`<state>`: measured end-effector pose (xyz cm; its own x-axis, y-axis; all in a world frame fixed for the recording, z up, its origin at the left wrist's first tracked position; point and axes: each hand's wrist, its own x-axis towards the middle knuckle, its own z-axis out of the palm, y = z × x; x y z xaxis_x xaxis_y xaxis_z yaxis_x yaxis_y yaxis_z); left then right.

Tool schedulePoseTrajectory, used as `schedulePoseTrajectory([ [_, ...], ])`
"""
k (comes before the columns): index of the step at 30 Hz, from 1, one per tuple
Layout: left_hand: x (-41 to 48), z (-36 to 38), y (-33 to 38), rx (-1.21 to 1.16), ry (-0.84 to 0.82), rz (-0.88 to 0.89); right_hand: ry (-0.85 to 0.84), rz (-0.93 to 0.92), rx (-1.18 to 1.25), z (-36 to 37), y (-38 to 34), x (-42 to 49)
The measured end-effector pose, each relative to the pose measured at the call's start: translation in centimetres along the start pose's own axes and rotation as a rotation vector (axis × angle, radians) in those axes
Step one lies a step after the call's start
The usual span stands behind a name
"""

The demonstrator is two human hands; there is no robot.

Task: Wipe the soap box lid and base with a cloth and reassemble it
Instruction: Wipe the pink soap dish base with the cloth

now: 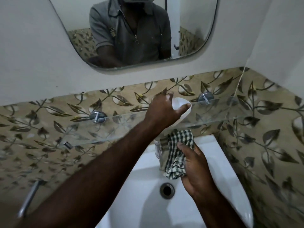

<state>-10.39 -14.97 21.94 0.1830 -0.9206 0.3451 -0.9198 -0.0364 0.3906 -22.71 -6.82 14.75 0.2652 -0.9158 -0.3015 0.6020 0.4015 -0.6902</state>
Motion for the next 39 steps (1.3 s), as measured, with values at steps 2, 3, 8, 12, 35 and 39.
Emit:
schedulePoseTrajectory([
  [2, -1.6, -1.4, -0.6, -0.158, 0.117, 0.024, -0.045, 0.017, -0.049, 0.1, 0.7, -0.1],
  [3, -2.7, -2.1, -0.8, -0.230, 0.195, 0.062, -0.073, 0.030, -0.071, 0.1, 1.0, -0.3],
  [8, -11.3, -2.9, -2.2, -0.502, 0.350, 0.178, -0.190, 0.146, -0.239, -0.3, 4.0, -0.4],
  [12, -17.8, 0.3, -7.3, -0.518, 0.360, -0.039, -0.111, 0.203, -0.368, -0.3, 6.9, 0.0],
  [35, -20.0, 9.7, -25.3, 0.019, -0.104, -0.562, -0.127, 0.202, -0.987, 0.4, 14.1, 1.1],
  [39, -20.3, 6.3, -22.1, -0.334, -0.031, -0.578, -0.143, 0.113, -1.057, 1.5, 13.8, 1.5],
])
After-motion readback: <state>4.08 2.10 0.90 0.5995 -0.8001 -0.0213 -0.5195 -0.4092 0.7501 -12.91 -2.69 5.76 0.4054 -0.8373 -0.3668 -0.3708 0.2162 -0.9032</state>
